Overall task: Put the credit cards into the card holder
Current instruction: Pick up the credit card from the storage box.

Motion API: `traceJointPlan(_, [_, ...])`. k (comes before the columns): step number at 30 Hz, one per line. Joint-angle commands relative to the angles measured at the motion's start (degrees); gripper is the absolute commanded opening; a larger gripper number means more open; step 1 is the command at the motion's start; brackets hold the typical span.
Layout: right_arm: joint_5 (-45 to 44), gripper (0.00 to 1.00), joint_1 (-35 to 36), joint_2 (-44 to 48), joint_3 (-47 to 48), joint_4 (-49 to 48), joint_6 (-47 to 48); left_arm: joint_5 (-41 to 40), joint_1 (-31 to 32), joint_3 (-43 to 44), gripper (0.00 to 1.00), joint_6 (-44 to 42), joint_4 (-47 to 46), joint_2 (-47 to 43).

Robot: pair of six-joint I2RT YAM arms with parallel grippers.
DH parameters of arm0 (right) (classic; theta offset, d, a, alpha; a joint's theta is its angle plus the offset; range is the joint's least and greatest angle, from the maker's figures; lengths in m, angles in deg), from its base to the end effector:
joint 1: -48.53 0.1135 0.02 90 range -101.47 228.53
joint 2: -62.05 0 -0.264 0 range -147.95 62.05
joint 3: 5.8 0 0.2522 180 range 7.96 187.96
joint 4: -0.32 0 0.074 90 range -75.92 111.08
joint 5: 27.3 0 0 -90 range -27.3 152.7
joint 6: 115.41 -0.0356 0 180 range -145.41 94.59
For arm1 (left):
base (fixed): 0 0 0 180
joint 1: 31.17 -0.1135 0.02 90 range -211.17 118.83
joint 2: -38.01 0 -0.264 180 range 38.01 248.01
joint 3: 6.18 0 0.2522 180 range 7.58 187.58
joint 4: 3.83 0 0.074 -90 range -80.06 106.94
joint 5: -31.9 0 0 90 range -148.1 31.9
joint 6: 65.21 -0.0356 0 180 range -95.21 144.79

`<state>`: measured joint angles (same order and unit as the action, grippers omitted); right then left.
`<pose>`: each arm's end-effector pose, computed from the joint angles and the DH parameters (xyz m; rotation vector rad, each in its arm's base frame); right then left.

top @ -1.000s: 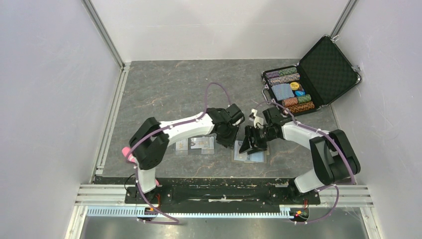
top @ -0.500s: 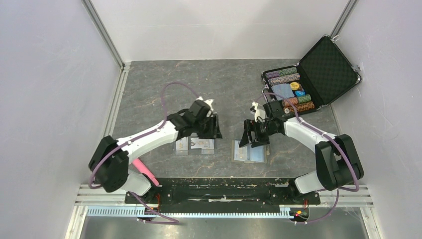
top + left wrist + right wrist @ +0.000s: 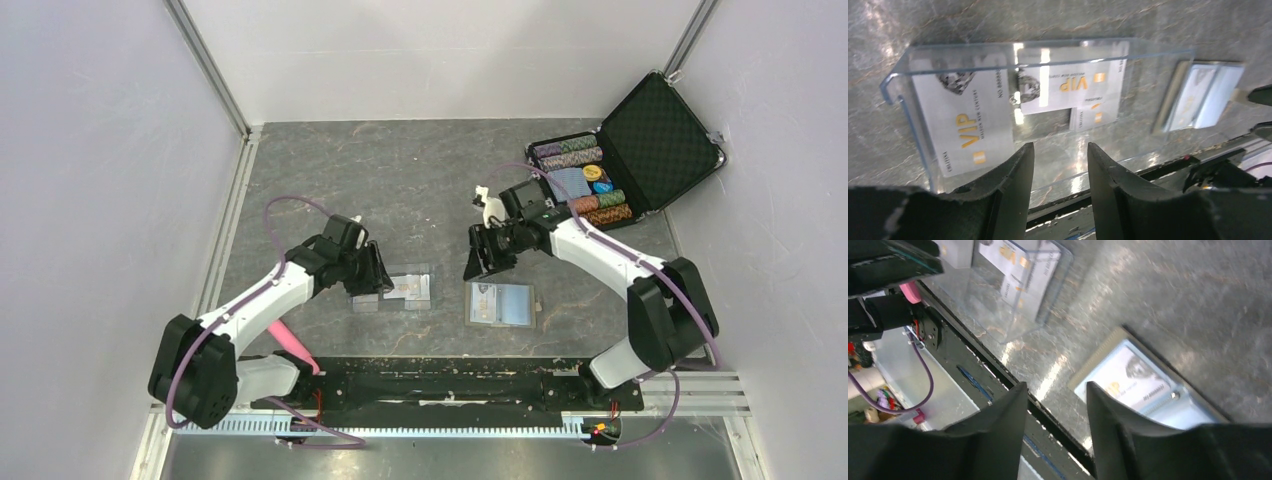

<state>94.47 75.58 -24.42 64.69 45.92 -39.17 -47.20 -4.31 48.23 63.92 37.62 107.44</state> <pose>0.2549 0.1512 0.2159 -0.5077 2.6701 0.9624 0.2030 -0.1104 0.2045 -0.2096 2.6698 -0.6534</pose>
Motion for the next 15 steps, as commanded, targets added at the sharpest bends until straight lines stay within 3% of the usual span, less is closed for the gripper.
traceJointPlan(1, [1.25,0.37,3.66,-3.09,7.09,-2.37,-1.4,-1.88,-0.07,2.18,0.5,-4.68,4.33,0.5])
traceJointPlan(4, [1.61,0.1,6.86,-5.81,11.6,-3.36,-1.92,-1.95,-0.12,2.84,0.5,-4.76,3.83,1.66])
traceJointPlan(6, [1.36,0.0,9.19,-7.59,13.84,-4.04,-2.17,-1.68,-0.13,3.46,0.49,-4.73,3.68,3.06])
traceJointPlan(15, [-8.96,0.0,19.69,-16.43,23.07,-0.83,-0.01,-1.49,-0.13,6.46,0.48,-4.49,3.87,7.36])
